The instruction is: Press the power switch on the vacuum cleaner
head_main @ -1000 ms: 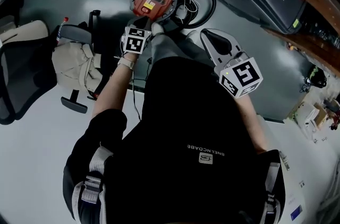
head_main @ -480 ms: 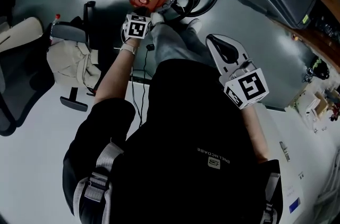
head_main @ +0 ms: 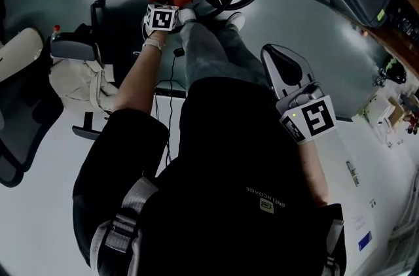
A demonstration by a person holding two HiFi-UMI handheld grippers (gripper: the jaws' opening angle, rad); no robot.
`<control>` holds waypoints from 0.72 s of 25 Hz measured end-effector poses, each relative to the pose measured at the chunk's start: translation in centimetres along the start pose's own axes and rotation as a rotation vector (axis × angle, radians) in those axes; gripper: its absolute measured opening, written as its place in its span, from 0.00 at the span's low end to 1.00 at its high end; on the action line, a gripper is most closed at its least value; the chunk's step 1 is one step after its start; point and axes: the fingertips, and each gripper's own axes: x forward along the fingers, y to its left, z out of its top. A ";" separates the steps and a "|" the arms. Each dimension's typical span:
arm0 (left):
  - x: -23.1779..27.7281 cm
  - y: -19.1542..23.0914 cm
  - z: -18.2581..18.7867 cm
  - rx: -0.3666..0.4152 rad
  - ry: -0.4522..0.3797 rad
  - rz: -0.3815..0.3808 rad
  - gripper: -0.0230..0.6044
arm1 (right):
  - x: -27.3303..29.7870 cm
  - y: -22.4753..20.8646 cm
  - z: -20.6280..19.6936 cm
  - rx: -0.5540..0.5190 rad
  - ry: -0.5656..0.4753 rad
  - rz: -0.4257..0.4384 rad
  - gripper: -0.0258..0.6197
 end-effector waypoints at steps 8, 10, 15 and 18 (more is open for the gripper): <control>4.6 1.5 -0.8 -0.019 0.075 0.020 0.06 | 1.4 -1.5 -1.2 0.064 0.010 -0.033 0.09; 5.4 1.8 -1.3 -0.023 0.087 0.018 0.06 | 1.7 -1.7 -1.6 0.071 0.017 -0.041 0.09; 6.9 2.0 -2.0 -0.016 0.108 0.020 0.06 | 2.1 -2.6 -2.3 0.101 0.024 -0.074 0.09; 7.5 2.8 -2.4 0.000 0.119 0.047 0.06 | 2.4 -2.8 -2.7 0.116 0.031 -0.085 0.09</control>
